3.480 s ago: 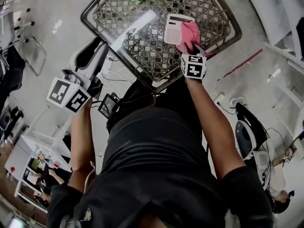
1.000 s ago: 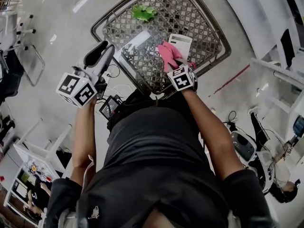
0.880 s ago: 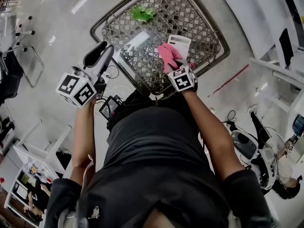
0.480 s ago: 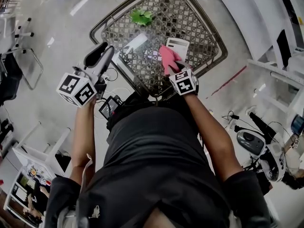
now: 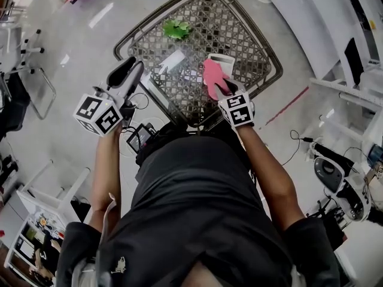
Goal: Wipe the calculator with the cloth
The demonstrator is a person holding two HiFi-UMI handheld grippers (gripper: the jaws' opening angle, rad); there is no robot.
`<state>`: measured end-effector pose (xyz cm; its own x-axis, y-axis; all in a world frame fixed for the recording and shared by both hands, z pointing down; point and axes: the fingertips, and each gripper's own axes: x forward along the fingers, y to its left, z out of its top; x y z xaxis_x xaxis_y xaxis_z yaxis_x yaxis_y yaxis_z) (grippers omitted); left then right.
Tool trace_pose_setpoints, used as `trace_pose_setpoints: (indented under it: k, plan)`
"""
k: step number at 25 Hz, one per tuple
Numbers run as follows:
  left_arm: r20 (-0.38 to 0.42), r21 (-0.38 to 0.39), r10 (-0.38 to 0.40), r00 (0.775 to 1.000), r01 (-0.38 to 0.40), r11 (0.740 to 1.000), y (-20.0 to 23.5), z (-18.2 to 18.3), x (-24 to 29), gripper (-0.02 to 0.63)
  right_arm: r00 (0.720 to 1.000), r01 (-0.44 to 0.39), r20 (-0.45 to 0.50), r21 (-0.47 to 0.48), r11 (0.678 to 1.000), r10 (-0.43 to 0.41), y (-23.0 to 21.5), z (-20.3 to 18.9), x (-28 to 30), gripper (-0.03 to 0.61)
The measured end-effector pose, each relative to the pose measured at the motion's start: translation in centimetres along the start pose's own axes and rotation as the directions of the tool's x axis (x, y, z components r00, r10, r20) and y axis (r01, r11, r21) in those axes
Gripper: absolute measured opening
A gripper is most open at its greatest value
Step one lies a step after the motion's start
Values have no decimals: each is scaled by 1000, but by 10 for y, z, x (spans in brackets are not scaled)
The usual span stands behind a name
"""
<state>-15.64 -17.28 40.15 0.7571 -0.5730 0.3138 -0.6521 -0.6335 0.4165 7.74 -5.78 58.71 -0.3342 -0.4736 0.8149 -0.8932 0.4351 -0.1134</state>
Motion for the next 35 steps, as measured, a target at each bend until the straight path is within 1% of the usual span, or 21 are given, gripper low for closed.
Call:
trace_pose_setpoints:
  k: [8, 14, 18, 23, 28, 32, 35]
  plan:
    - [4, 26, -6, 1000, 6, 1000, -9, 8, -5, 170, 994, 18, 110, 22, 1000, -20, -6, 25, -42, 94]
    - [10, 51, -15, 1000, 15, 999, -13, 12, -11, 170, 979, 11, 203, 21, 1000, -15, 2, 47, -64, 100]
    - [13, 62, -15, 1000, 14, 998, -19, 12, -2, 170, 971, -7, 240, 18, 1000, 2, -2, 53, -69, 117]
    - [30, 68, -2, 1000, 0, 998, -19, 18, -11, 170, 955, -27, 297, 21, 999, 20, 7, 64, -78, 120]
    - [47, 75, 12, 999, -15, 997, -16, 23, -21, 170, 941, -4, 339, 19, 1000, -2, 6, 74, -93, 120]
    - [61, 80, 17, 998, -22, 997, -16, 26, -28, 170, 920, 25, 390, 40, 999, -38, -3, 84, -115, 120]
    - [71, 84, 16, 997, -22, 996, -17, 29, -31, 170, 886, 34, 460, 82, 996, -68, -12, 99, -139, 118]
